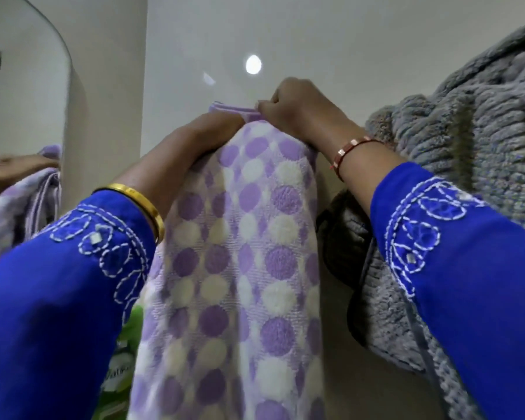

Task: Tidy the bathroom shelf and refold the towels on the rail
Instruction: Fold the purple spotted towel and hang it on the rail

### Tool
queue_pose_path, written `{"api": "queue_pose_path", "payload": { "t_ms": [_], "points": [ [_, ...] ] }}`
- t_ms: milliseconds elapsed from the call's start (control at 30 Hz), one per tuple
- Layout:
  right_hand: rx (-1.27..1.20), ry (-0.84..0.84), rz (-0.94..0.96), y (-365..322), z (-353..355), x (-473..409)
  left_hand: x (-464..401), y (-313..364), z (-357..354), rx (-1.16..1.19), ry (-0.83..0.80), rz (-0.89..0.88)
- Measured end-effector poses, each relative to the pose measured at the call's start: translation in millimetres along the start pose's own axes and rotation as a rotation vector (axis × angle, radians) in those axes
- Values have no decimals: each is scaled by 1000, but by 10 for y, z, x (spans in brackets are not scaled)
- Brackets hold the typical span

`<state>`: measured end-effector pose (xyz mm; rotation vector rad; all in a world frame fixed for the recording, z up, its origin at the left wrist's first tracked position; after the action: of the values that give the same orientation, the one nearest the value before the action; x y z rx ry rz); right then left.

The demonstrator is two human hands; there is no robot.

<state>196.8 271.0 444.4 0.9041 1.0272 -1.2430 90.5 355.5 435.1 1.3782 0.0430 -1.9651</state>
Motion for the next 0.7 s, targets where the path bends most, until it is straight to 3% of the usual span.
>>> {"api": "queue_pose_path", "payload": {
  "t_ms": [300, 400, 467, 567, 700],
  "points": [
    [-55, 385, 106, -72, 127, 577, 643, 67, 61, -92, 489, -185],
    [-290, 615, 181, -106, 208, 1006, 866, 141, 25, -54, 501, -238],
    [-389, 688, 94, 9, 146, 1290, 887, 162, -22, -34, 448, -197],
    [-455, 650, -139, 277, -20, 1547, 816, 153, -36, -6, 369, -138],
    [-518, 379, -220, 291, -201, 1339, 752, 103, -11, 51, 337, -152]
  ]
}}
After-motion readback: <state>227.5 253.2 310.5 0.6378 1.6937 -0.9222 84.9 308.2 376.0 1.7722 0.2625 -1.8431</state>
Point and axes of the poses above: each hand's wrist, its own x-axis away from the middle knuckle, its own z-axis out of the back of the hand, y = z × x, the point moved 4 cm from there along -x, towards the middle knuckle, and after that the axes turned 10 degrees about y, right-handed, at the moved point
